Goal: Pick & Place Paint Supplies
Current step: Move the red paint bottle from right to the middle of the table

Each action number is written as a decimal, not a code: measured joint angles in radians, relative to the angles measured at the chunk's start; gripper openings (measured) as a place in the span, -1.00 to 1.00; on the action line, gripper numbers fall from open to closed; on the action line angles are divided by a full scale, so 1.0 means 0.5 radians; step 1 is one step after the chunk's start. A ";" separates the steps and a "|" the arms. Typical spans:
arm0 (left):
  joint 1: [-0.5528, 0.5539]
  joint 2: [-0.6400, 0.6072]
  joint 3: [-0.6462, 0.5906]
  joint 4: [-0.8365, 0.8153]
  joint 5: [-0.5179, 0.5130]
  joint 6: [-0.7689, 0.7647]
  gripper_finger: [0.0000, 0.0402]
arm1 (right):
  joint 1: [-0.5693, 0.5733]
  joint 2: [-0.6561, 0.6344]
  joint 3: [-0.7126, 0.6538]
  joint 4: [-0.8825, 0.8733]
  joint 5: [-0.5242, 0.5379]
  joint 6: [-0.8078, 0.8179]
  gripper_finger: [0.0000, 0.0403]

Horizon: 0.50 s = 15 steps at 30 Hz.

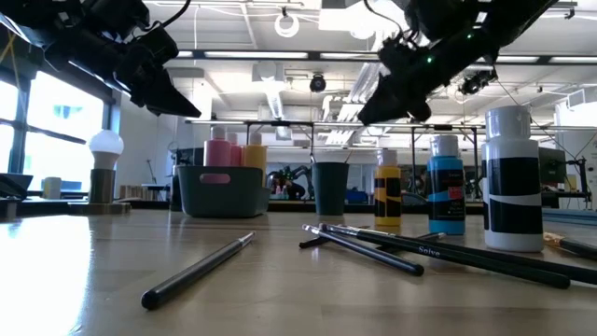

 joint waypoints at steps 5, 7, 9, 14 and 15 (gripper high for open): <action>0.001 0.000 0.000 0.000 -0.001 0.000 -1.00 | 0.089 -0.076 0.013 -0.054 -0.041 -0.121 -0.53; 0.000 0.000 0.000 0.000 -0.001 0.000 -1.00 | 0.120 -0.086 0.075 -0.180 0.056 -0.133 -0.53; 0.000 0.000 0.000 0.000 -0.002 0.000 -1.00 | 0.148 -0.088 0.168 -0.348 0.182 -0.182 -0.53; 0.000 0.000 0.000 0.000 -0.002 0.000 -1.00 | 0.183 -0.092 0.374 -0.639 0.381 -0.295 -0.53; 0.000 0.000 0.000 0.000 -0.002 -0.001 -1.00 | 0.181 -0.092 0.397 -0.665 0.389 -0.317 -0.53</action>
